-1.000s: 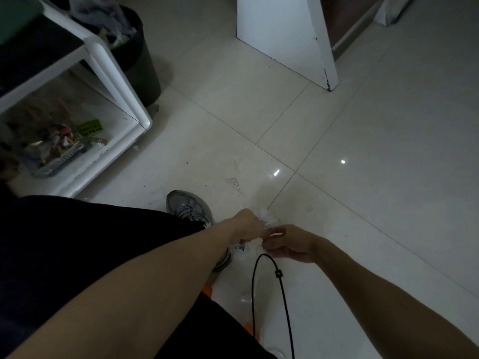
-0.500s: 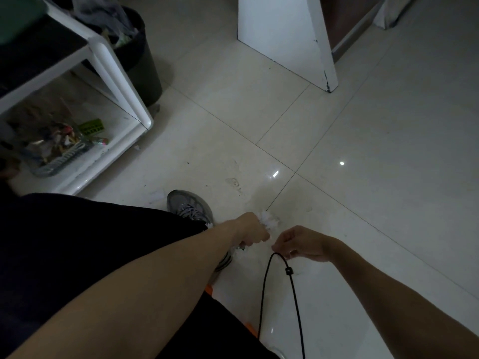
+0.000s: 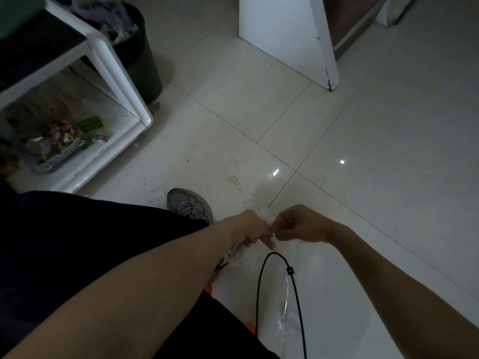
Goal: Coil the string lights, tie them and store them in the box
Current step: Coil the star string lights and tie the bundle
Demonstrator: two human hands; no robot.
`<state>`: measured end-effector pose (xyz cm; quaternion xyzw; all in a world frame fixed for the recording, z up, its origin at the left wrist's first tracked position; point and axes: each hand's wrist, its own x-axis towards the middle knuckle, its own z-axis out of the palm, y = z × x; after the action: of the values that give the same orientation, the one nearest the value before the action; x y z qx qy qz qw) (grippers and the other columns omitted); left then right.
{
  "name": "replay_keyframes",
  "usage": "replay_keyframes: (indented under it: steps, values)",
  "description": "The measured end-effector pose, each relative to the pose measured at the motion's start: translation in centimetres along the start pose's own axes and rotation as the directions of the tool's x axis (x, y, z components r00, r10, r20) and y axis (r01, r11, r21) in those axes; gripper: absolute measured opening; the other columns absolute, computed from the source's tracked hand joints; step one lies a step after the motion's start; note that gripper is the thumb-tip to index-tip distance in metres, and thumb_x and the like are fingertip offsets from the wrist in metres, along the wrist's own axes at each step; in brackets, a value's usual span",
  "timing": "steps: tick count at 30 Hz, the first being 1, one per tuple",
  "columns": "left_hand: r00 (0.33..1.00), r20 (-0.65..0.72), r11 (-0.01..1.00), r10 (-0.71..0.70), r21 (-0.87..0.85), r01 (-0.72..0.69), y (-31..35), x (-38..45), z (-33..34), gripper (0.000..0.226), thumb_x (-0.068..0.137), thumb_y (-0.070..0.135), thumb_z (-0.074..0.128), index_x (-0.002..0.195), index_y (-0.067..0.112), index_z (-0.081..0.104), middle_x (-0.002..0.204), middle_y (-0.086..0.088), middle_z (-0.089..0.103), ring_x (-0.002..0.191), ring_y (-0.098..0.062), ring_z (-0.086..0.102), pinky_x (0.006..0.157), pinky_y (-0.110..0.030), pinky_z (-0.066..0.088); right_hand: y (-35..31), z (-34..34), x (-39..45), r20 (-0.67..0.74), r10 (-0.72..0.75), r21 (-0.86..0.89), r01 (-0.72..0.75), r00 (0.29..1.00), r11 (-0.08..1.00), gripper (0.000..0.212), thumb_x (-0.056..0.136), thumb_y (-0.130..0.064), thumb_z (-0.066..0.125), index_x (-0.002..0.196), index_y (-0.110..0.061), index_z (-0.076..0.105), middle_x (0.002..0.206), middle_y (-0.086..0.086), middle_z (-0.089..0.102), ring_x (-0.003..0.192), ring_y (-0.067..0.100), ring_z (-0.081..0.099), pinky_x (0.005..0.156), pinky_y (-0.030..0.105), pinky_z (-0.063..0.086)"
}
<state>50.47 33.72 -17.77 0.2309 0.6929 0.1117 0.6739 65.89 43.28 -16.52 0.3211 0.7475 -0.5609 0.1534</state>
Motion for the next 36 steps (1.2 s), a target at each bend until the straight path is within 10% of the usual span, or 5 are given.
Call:
replay_keyframes:
  steps: [13, 20, 26, 31, 36]
  values:
    - [0.977, 0.212, 0.992, -0.022, -0.120, 0.049, 0.8, -0.7, -1.8, 0.032, 0.099, 0.031, 0.044, 0.085, 0.008, 0.060, 0.090, -0.012, 0.075, 0.035, -0.008, 0.026, 0.040, -0.018, 0.029, -0.9, -0.1, 0.2, -0.322, -0.163, -0.294, 0.065, 0.933, 0.953, 0.042, 0.064, -0.036, 0.093, 0.072, -0.021, 0.055, 0.059, -0.008, 0.050, 0.050, 0.004, 0.037, 0.051, 0.018, 0.035]
    - [0.967, -0.254, 0.996, 0.031, -0.076, -0.052, 1.1, -0.8, -3.1, 0.030, 0.097, 0.019, 0.053, 0.070, 0.007, 0.054, 0.057, -0.006, 0.045, 0.043, -0.017, 0.035, 0.037, -0.013, 0.027, 0.4, -1.7, -0.4, -0.141, 0.080, -0.381, -0.129, 0.987, 0.915, 0.028, 0.086, -0.038, 0.076, 0.077, -0.013, 0.071, 0.064, -0.007, 0.059, 0.056, 0.002, 0.050, 0.056, 0.015, 0.038]
    - [0.743, -0.666, 0.849, 0.068, -0.352, -0.394, 1.7, 0.0, -5.9, 0.039, 0.099, 0.027, 0.050, 0.063, 0.013, 0.051, 0.055, -0.003, 0.044, 0.047, -0.019, 0.040, 0.050, -0.023, 0.031, 5.0, -2.1, -0.7, 0.008, 0.409, -0.505, -0.349, 0.913, 0.789, 0.014, 0.086, -0.022, 0.070, 0.075, -0.014, 0.073, 0.075, 0.000, 0.072, 0.065, 0.007, 0.064, 0.066, 0.021, 0.051]
    - [0.804, -0.581, 0.821, 0.129, -0.392, -0.415, 1.5, -0.2, -5.8, 0.032, 0.100, 0.027, 0.050, 0.073, 0.010, 0.055, 0.055, -0.002, 0.043, 0.043, -0.016, 0.037, 0.043, -0.021, 0.029, 8.1, 1.6, -1.7, 0.213, 0.515, -0.448, -0.385, 0.830, 0.807, 0.013, 0.089, -0.013, 0.068, 0.096, -0.008, 0.078, 0.092, 0.005, 0.078, 0.066, 0.005, 0.068, 0.075, 0.022, 0.059]
    - [0.850, -0.494, 0.837, 0.183, -0.375, -0.398, 1.5, 0.0, -4.3, 0.037, 0.102, 0.028, 0.050, 0.070, 0.010, 0.053, 0.053, -0.001, 0.041, 0.037, -0.012, 0.034, 0.040, -0.020, 0.029, 9.0, 6.0, -2.0, 0.333, 0.548, -0.503, -0.347, 0.767, 0.791, 0.010, 0.086, -0.014, 0.067, 0.088, -0.016, 0.077, 0.065, -0.008, 0.068, 0.056, 0.000, 0.061, 0.061, 0.011, 0.045]
